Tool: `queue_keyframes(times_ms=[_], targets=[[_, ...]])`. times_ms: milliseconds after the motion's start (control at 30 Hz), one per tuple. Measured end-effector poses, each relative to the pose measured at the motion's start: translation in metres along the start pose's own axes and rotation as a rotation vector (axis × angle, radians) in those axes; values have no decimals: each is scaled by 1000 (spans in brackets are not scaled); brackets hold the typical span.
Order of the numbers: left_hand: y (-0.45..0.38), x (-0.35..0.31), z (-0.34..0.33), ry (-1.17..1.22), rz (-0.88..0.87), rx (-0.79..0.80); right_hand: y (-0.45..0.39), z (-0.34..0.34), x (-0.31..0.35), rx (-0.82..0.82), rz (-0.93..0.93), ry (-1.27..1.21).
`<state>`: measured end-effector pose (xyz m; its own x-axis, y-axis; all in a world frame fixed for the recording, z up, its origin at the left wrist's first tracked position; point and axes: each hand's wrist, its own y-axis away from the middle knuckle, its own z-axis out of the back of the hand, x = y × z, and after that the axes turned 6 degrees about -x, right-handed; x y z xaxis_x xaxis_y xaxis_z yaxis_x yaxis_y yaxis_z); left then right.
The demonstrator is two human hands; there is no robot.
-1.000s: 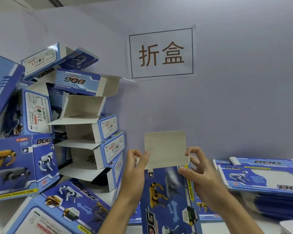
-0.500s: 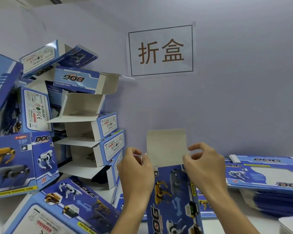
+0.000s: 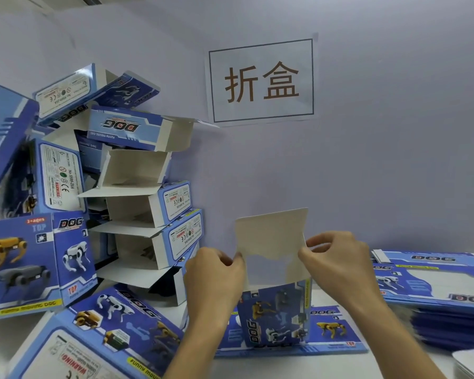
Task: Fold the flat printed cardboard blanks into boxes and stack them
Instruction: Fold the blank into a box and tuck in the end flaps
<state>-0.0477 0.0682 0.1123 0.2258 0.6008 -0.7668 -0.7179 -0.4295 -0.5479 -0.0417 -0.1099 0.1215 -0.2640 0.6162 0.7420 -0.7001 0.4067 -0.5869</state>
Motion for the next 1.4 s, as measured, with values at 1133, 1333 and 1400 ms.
queue_keyframes(times_ms=[1133,1333,1400], targets=[[-5,30,13,594,-138,724,-24,43,-44,188,-692,-1580],[-39,19,16,453,-40,751,-10,3,-89,70,-848,-1247],[-39,5,19,400,-37,961,2,-17,-94,54,-822,-1130]])
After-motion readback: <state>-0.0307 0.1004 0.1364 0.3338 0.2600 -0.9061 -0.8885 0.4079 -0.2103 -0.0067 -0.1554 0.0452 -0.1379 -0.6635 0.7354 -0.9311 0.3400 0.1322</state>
